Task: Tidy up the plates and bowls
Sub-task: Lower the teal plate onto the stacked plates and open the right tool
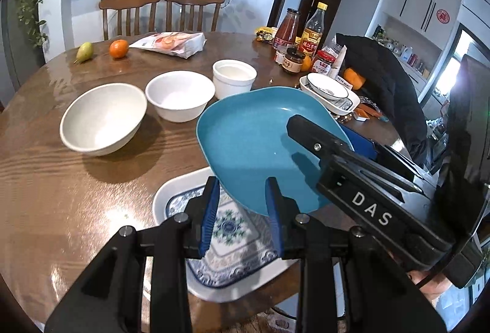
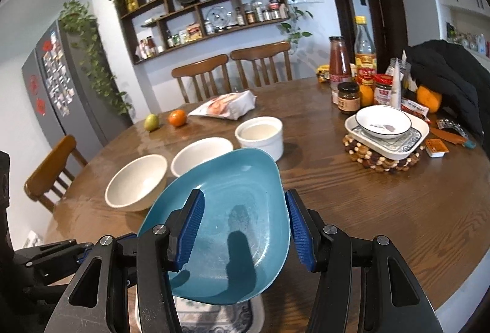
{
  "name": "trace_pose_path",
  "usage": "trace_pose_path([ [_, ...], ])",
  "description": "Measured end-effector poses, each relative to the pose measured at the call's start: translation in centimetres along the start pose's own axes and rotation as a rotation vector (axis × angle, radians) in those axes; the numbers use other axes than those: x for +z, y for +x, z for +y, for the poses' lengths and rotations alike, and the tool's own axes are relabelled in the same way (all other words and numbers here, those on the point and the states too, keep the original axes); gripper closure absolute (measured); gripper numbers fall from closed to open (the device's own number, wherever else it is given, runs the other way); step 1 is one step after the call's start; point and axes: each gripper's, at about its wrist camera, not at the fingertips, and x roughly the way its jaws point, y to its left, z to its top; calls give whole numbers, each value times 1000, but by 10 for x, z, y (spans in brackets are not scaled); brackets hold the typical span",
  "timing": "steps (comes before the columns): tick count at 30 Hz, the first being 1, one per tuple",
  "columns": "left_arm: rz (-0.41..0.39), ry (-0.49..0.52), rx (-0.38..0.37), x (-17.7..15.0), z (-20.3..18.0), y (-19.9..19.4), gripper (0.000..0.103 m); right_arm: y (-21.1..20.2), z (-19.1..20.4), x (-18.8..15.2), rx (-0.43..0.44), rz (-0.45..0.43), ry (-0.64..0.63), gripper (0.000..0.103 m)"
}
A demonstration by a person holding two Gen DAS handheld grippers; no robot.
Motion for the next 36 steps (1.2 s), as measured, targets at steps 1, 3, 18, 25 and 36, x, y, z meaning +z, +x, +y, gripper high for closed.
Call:
trace_pose_path([
  [1,-1,-2,0,-2,1,-1,75,-1,2,-2,4,3,-4,46],
  [3,1,-7,-3,-7,3,-5,75,-2,7,-5,11,8,-13,46],
  [18,44,-18,17,-45,11,-8,73,3,20,-38,31,83,-40,46],
  [25,71,-46,10,-56,17,-4,73,11,23,-50,30,119,-47,46],
  [36,113,-91,1,-65,27,6,73,27,22,-62,41,178,-46,46],
])
